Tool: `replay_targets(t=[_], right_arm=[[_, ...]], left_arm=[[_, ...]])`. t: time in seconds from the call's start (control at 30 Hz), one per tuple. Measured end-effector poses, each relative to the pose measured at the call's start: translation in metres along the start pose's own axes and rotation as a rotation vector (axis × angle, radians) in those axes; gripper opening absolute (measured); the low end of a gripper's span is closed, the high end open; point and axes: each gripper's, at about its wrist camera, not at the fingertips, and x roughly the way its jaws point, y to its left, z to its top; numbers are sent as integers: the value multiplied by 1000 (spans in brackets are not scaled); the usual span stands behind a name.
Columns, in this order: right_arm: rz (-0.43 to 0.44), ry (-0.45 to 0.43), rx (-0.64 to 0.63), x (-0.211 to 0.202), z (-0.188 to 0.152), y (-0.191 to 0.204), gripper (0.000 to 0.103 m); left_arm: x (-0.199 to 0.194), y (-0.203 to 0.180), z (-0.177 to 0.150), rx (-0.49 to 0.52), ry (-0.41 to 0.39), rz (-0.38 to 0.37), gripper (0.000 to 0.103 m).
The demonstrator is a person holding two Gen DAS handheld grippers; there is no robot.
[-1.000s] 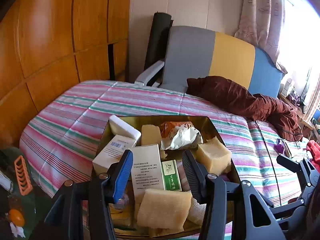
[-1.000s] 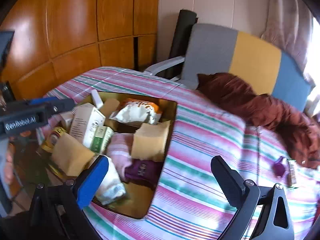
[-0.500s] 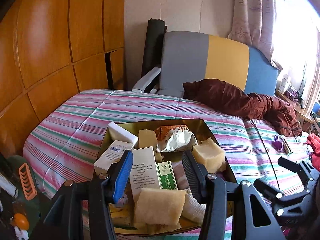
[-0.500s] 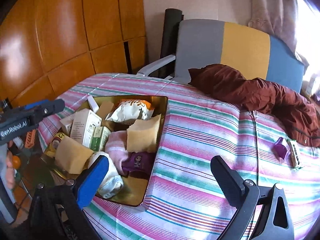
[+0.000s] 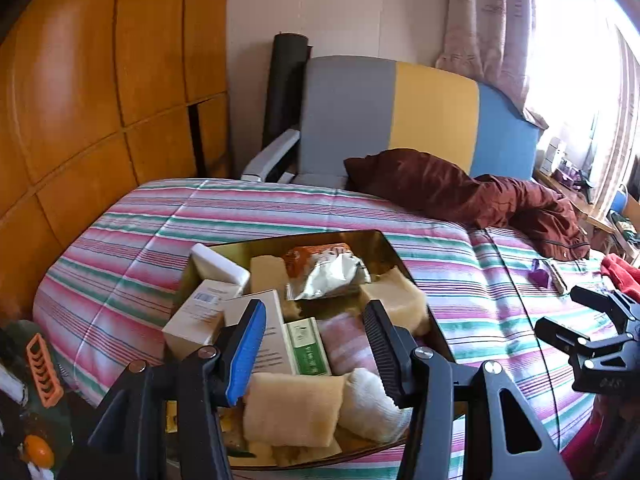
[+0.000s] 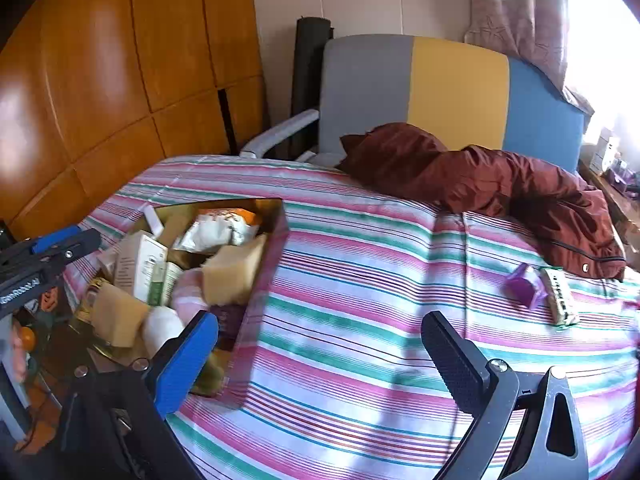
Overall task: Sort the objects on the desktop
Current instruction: 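Move both tools back to the last packets on the bed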
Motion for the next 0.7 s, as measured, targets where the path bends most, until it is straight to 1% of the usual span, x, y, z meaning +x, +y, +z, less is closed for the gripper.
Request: replay_targets(t=[0.1,0.23,0.4,0.5,0.7], right_arm=[[-38,7,-11,-2,1,-12,102],[-75,21,5,-5,5,-35,102],[-103,39,73,-10,10,-73,102],[-143,41,137,-15,14,-107,102],[-249,39,317,-24,19,-195,99]], left_arm=[[1,-8,2,18,0,-17,52],[5,-22,7,53,7,-37,52],[9,-45,12,98,17,-112,52],[16,-60,13,121,42,-165,52],[28,-93,13,169,88,-231,52]])
